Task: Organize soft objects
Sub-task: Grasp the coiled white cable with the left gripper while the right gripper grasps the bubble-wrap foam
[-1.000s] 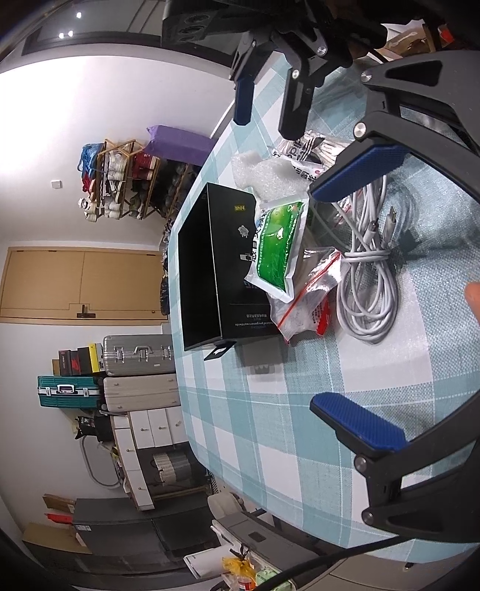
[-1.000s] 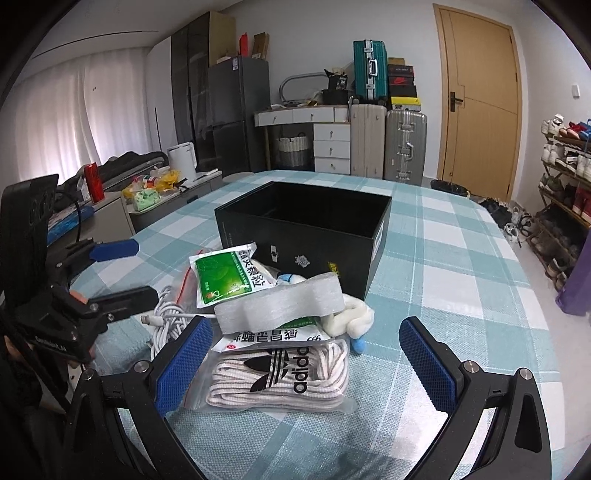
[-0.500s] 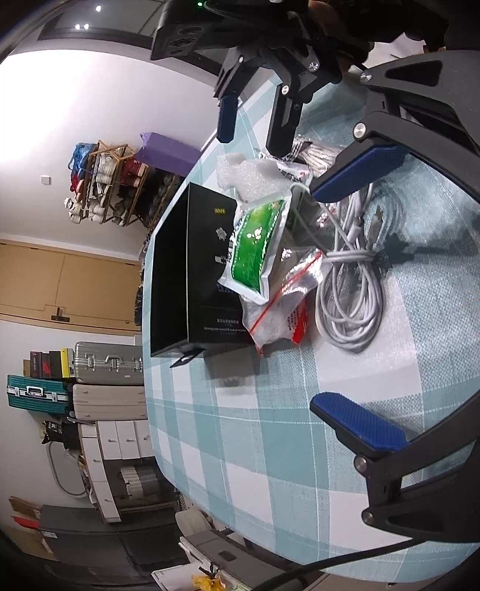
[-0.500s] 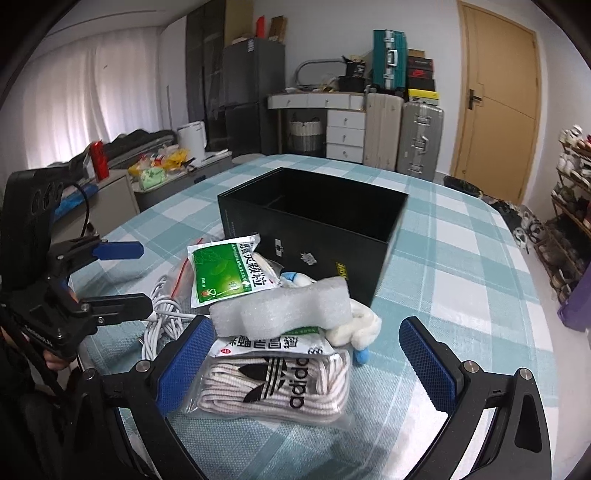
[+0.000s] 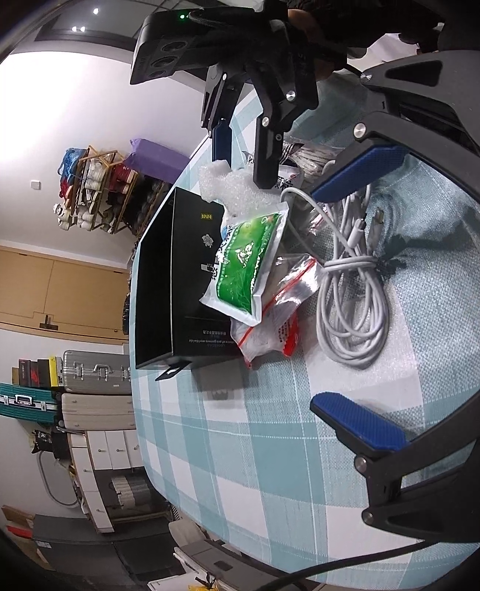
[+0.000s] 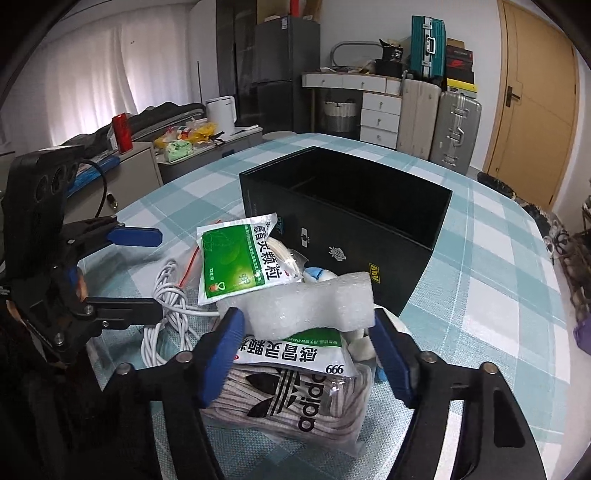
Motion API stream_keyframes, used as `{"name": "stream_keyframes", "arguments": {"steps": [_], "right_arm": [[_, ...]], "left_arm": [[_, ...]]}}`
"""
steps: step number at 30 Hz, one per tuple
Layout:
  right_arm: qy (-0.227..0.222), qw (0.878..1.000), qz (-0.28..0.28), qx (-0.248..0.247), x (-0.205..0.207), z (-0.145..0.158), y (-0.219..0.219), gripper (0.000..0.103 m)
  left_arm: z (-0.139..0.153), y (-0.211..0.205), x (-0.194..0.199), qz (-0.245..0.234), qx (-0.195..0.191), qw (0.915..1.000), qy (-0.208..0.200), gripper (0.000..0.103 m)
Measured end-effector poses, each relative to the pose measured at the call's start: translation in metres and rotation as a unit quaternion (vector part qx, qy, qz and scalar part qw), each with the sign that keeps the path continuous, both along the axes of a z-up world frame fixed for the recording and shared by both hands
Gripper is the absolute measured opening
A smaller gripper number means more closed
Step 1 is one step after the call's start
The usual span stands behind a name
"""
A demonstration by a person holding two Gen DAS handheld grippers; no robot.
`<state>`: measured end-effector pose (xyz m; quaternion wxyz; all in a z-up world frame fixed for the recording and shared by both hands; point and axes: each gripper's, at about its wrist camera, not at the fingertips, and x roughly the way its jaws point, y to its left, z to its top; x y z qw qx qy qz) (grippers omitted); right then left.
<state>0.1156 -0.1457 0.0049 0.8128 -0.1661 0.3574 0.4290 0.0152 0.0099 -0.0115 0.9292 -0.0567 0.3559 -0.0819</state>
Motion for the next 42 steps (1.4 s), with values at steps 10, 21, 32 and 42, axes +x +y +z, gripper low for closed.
{"name": "stream_keyframes", "arguments": {"steps": [10,21,32,42], "right_arm": [[-0.010,0.999,-0.025,0.025,-0.009,0.006,-0.022,0.064],[-0.014,0.995,-0.081,0.051,-0.020,0.012,-0.060,0.064],[-0.017,0.994,-0.089,0.064,-0.024,0.014,-0.070,0.064],[-0.015,0.993,-0.088,0.073,-0.025,0.012,-0.071,0.064]], "left_arm": [[0.002,0.000,0.000,-0.005,-0.007,1.0000,0.000,0.103],[-0.003,-0.007,0.006,-0.028,-0.035,0.9987,0.024,0.103],[-0.005,-0.012,0.007,-0.029,-0.003,0.9983,0.050,0.103],[-0.015,-0.018,-0.005,-0.040,0.026,0.9972,0.057,0.097]]}}
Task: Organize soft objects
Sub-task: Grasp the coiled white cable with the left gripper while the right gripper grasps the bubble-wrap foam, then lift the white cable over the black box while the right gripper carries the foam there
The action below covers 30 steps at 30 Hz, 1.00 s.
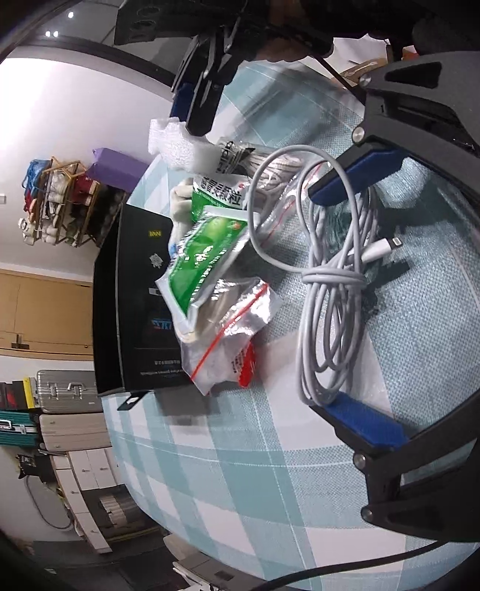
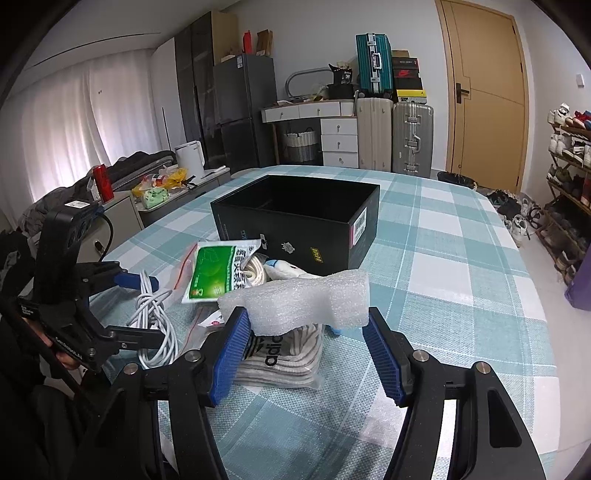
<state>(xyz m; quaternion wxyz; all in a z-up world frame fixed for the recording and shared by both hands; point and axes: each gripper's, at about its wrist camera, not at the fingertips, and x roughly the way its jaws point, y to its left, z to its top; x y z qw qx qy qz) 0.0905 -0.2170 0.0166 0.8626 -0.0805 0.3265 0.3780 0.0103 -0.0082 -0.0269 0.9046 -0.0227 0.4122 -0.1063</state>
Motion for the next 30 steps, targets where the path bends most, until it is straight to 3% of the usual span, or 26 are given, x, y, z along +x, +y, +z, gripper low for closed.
{"name": "stream_keyframes", "arguments": {"steps": [7,30], "right_arm": [[-0.002,1.000,0.001,0.005,-0.002,0.000,0.001,0.064],[-0.027,0.999,-0.009,0.026,-0.007,0.017,-0.001,0.064]], "left_arm": [[0.011,0.004,-0.008,-0.004,-0.010,0.9993,-0.034,0.080],[0.048,0.022,-0.009,0.028,-0.025,0.9940,-0.103,0.077]]}}
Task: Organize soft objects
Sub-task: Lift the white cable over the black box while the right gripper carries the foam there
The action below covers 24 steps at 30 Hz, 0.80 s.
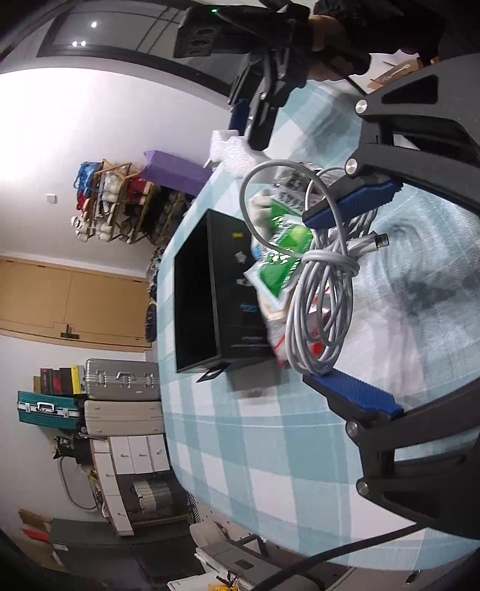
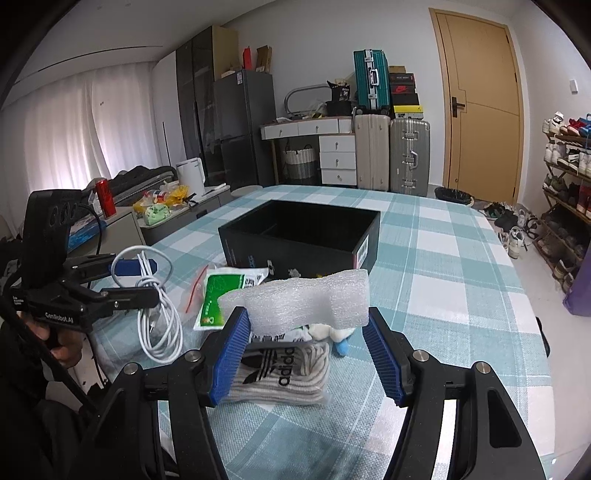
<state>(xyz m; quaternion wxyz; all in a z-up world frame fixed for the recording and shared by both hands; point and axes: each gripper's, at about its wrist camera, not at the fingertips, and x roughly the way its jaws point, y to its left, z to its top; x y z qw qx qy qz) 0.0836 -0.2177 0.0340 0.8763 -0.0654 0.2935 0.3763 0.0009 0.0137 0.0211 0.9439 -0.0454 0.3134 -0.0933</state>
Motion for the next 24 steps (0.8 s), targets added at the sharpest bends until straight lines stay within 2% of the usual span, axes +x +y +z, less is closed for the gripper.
{"name": "stream_keyframes", "arguments": {"steps": [15,24], "right_arm": [[-0.022,0.999,-0.034,0.011,0.014,0.022,0.014,0.064],[-0.034,0.998,-0.047,0.001,0.033,0.035,0.030,0.064]], "left_arm": [[0.034,0.011,0.030,0.041,0.008,0.9978,-0.052,0.077],[0.042,0.020,0.060,0.068,0.008,0.9958,-0.061,0.077]]}}
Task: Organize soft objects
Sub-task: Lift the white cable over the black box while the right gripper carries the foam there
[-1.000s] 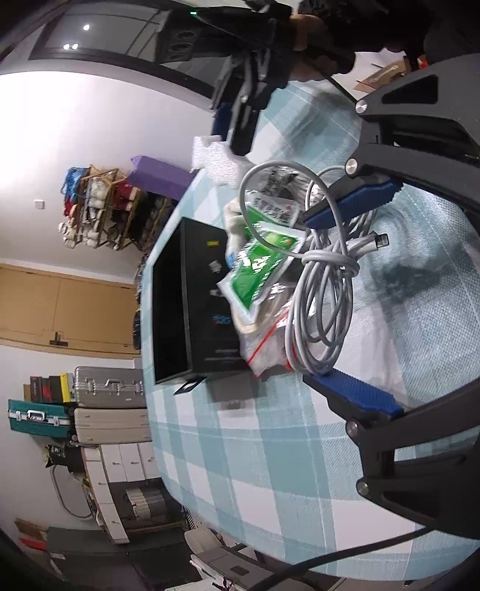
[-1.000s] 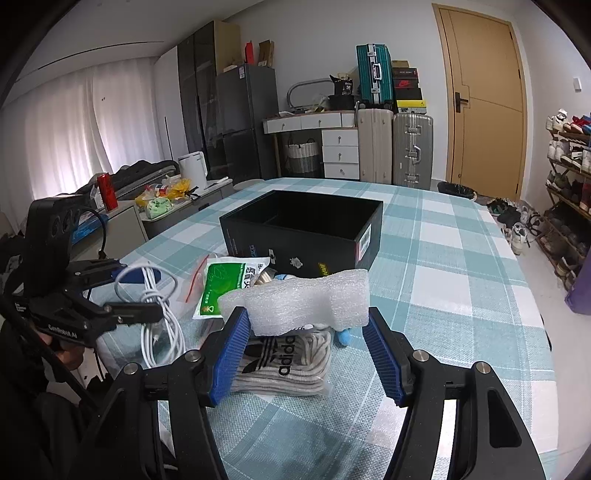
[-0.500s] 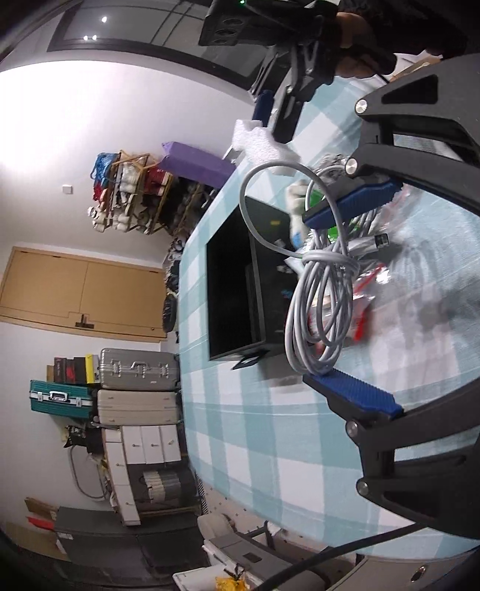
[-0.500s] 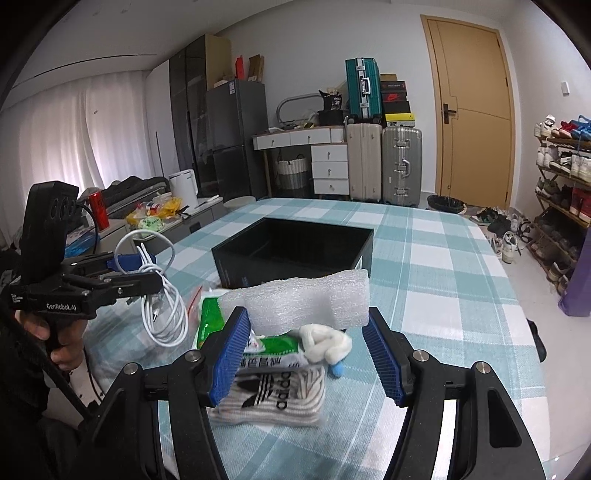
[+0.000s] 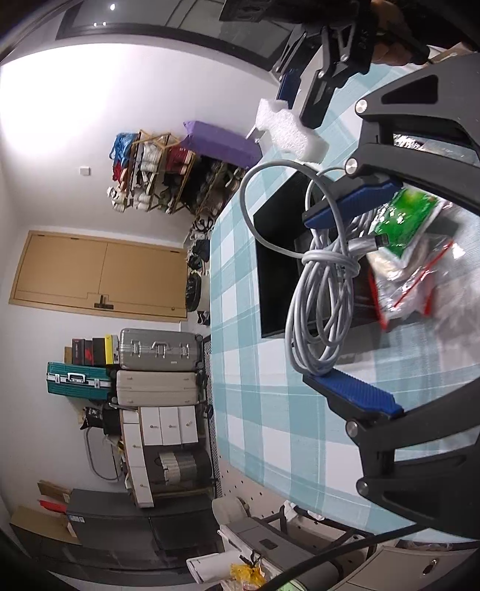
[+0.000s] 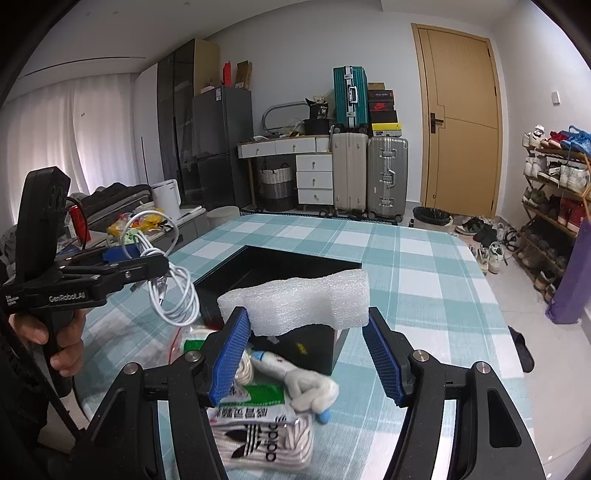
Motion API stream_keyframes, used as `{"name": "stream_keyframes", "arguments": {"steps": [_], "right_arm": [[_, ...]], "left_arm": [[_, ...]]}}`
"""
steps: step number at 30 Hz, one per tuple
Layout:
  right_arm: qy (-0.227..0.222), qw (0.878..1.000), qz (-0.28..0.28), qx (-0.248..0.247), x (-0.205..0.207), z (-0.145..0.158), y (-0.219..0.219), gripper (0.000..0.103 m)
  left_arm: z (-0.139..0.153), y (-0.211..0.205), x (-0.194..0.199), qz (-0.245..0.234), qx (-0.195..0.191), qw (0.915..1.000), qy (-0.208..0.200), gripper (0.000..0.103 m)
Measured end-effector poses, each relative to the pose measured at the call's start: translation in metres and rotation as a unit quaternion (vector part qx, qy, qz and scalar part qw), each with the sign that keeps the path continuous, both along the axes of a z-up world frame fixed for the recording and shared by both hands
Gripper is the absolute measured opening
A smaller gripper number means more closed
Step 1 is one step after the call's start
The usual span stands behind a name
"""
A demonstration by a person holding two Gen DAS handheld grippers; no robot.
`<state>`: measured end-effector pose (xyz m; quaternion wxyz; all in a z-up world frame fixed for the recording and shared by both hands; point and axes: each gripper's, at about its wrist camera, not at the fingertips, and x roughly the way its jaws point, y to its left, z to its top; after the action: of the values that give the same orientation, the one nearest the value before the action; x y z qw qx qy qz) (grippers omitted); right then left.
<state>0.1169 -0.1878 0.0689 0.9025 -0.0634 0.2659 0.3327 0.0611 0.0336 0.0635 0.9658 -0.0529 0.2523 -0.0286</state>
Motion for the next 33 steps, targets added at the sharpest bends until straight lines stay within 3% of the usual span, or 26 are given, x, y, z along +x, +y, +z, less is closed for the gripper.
{"name": "stream_keyframes", "arguments": {"steps": [19,33], "right_arm": [[0.005,0.999,0.005,-0.044,0.044,-0.011,0.033,0.064],[0.004,0.996,0.005,-0.089,0.065,-0.024,0.051,0.064]], "left_arm": [[-0.002,0.002,0.062,0.021,0.000,0.9997,0.012,0.077],[-0.010,0.002,0.084,0.028,-0.004,0.9993,0.026,0.077]]}}
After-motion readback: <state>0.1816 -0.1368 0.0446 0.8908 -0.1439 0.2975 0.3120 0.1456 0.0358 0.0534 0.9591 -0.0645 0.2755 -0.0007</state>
